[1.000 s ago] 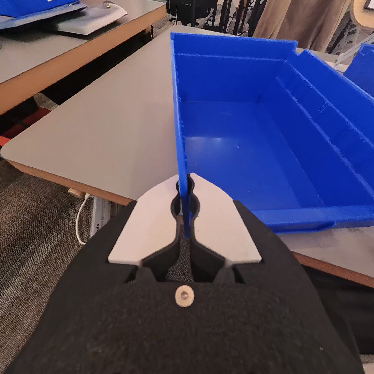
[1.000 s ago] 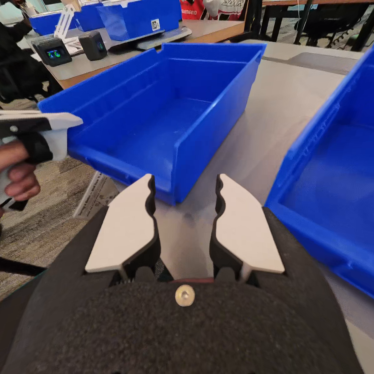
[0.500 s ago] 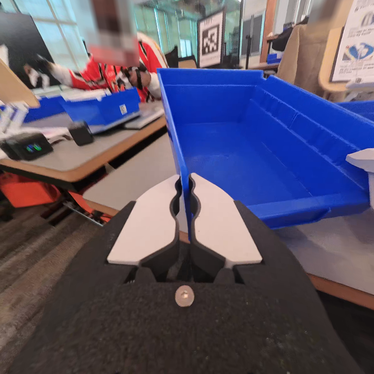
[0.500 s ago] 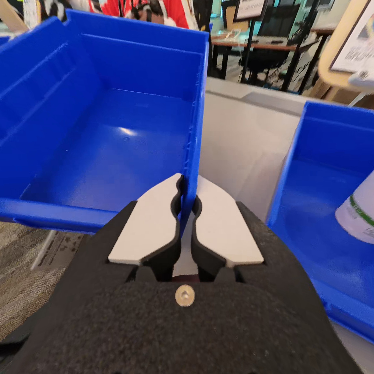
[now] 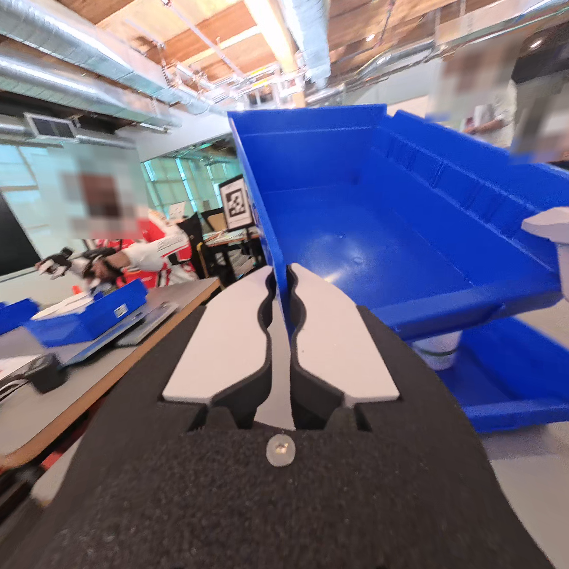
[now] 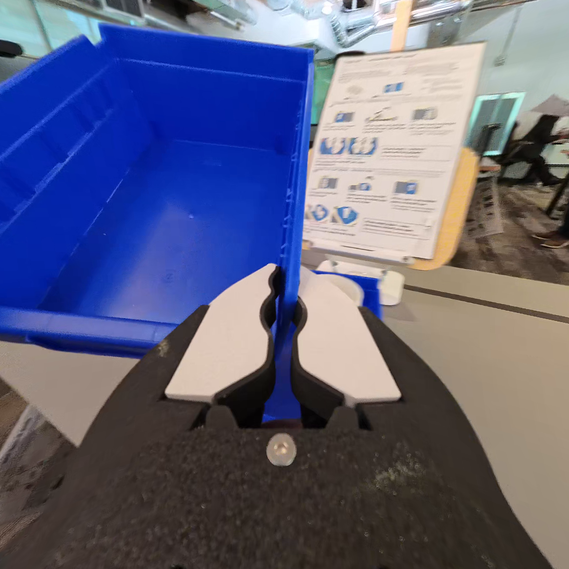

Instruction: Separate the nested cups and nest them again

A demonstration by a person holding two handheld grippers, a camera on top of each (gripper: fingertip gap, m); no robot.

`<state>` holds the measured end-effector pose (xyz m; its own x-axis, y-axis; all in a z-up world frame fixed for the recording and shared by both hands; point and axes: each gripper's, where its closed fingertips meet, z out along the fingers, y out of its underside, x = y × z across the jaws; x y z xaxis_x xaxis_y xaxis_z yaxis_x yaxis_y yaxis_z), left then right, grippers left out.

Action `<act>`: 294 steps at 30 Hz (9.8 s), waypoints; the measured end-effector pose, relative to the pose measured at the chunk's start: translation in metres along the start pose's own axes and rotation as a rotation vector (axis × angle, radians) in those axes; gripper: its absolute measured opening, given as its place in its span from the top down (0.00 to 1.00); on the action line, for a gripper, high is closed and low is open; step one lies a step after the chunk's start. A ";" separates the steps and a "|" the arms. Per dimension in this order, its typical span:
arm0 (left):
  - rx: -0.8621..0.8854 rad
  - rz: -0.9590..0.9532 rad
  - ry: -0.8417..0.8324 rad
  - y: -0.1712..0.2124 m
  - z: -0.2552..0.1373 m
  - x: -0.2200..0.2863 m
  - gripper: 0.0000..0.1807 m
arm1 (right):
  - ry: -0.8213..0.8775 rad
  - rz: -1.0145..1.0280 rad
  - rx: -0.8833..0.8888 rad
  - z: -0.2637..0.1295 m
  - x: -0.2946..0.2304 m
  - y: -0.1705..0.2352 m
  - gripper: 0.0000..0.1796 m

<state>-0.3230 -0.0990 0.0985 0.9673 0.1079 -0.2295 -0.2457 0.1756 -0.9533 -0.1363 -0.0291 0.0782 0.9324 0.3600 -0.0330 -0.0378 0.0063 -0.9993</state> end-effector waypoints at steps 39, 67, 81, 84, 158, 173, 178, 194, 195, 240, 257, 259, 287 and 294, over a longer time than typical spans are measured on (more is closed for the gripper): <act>-0.314 0.161 0.636 0.116 0.029 0.403 0.81 | 0.707 -0.112 -0.488 -0.137 0.423 0.168 0.74; -0.544 -0.254 0.197 0.219 0.097 0.107 0.99 | 0.234 0.225 -0.347 0.048 0.078 0.196 0.97; -0.509 -0.104 0.169 0.238 0.158 -0.068 0.99 | 0.248 0.244 -0.374 0.151 -0.078 0.196 0.97; -0.523 -0.134 0.170 0.253 0.168 -0.100 0.99 | 0.250 0.201 -0.401 0.166 -0.108 0.200 0.97; -0.378 -0.328 0.389 0.201 0.030 0.074 0.63 | 0.076 -0.057 -0.120 -0.106 0.176 0.172 0.68; -0.690 -0.114 0.323 0.266 0.202 -0.020 0.53 | 0.057 -0.054 -0.140 -0.103 0.170 0.176 0.70; -0.787 -0.093 0.433 0.279 0.218 -0.008 0.49 | 0.050 -0.030 -0.152 -0.102 0.172 0.179 0.71; -0.623 -0.163 0.549 0.280 0.273 0.025 0.50 | 0.032 -0.033 -0.158 -0.102 0.169 0.180 0.72; -0.641 -0.174 0.555 0.280 0.274 0.024 0.50 | 0.031 -0.031 -0.158 -0.102 0.170 0.180 0.72; -0.063 -0.275 1.452 0.094 0.085 0.272 0.51 | -1.081 -0.820 -0.906 0.004 0.043 0.047 0.88; -0.062 -0.257 1.443 0.101 0.083 0.271 0.51 | -1.081 -0.806 -0.978 0.005 0.048 0.033 0.98; -0.058 -0.248 1.439 0.103 0.082 0.270 0.51 | -1.058 -0.810 -0.944 0.005 0.051 0.016 0.98; -0.024 -0.274 1.412 0.100 0.077 0.255 0.51 | -0.217 -0.634 -1.093 0.049 0.375 0.026 0.98; -0.028 -0.270 1.421 0.100 0.072 0.260 0.51 | -0.219 -0.574 -1.186 0.054 0.414 0.117 0.98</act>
<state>-0.1002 0.0168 -0.0425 0.2299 -0.9728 -0.0269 -0.0637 0.0125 -0.9979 0.2258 0.1710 -0.0518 0.6302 0.7214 0.2869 0.7751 -0.5632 -0.2864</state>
